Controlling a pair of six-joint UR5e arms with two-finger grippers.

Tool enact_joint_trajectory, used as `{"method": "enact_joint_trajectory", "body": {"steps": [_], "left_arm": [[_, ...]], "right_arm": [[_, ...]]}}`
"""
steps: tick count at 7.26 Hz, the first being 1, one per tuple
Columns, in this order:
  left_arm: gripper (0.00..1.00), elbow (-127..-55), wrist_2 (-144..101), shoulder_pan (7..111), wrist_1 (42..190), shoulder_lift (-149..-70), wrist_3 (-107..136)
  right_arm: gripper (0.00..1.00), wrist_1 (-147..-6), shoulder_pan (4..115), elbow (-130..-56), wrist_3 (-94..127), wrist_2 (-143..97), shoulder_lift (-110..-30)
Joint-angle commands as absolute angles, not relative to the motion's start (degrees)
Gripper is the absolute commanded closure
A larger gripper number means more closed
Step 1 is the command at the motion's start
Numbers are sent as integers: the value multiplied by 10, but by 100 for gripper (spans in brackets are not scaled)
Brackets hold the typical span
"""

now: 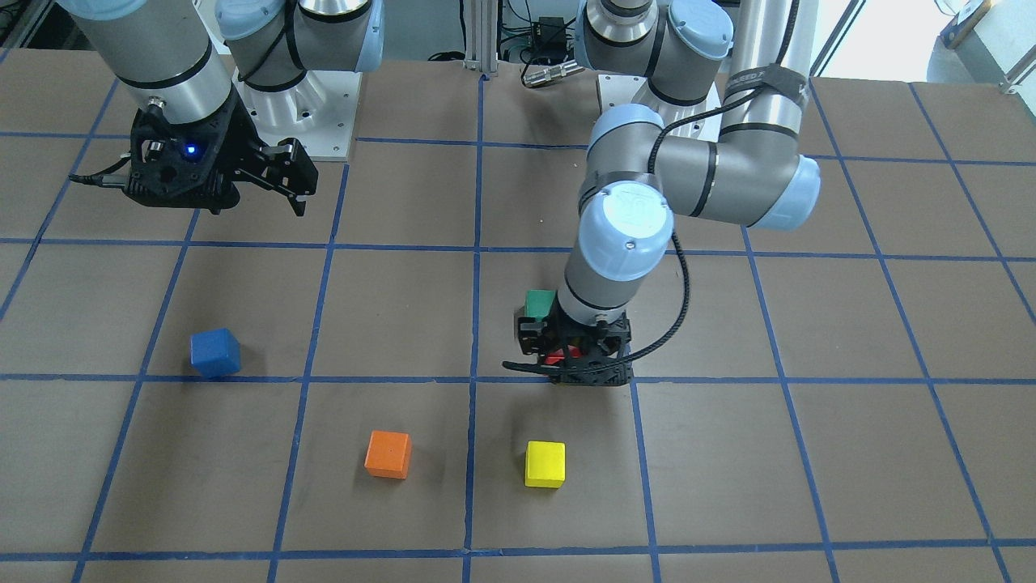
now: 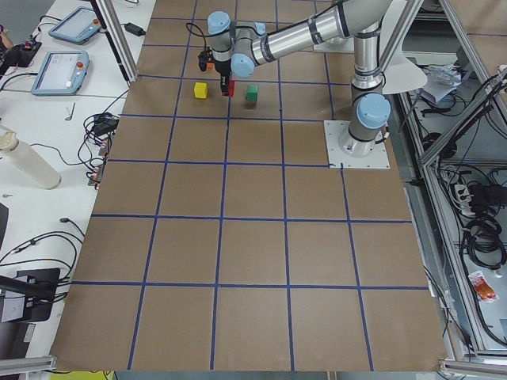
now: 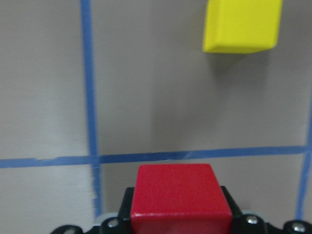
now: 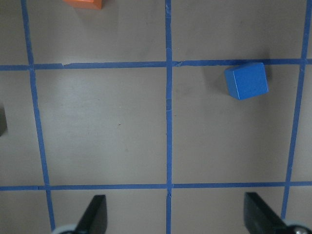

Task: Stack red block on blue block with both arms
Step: 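Carry the red cube with the left gripper toward the table center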

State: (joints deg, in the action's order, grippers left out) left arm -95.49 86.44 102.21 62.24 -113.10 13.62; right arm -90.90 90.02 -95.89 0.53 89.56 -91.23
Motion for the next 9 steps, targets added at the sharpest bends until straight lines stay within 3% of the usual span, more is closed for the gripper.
{"method": "enact_joint_trajectory", "body": {"steps": [1,4,5,6,9], "left_arm": [[71,-926,857,1070,578,-1190,201],[68,-926,864,1096,539,-1238,219],[5,-925,863,1104,521,-1239,251],[0,-929,856,1105,491,-1238,259],[0,-931,827,1058,514,-1181,217]], "right_arm": [[0,-909,900,-959,5,896,-912],[0,-909,900,-959,5,896,-912],[0,-909,900,-959,5,896,-912],[0,-908,899,-959,5,896,-912],[0,-910,900,-958,3,896,-910]]}}
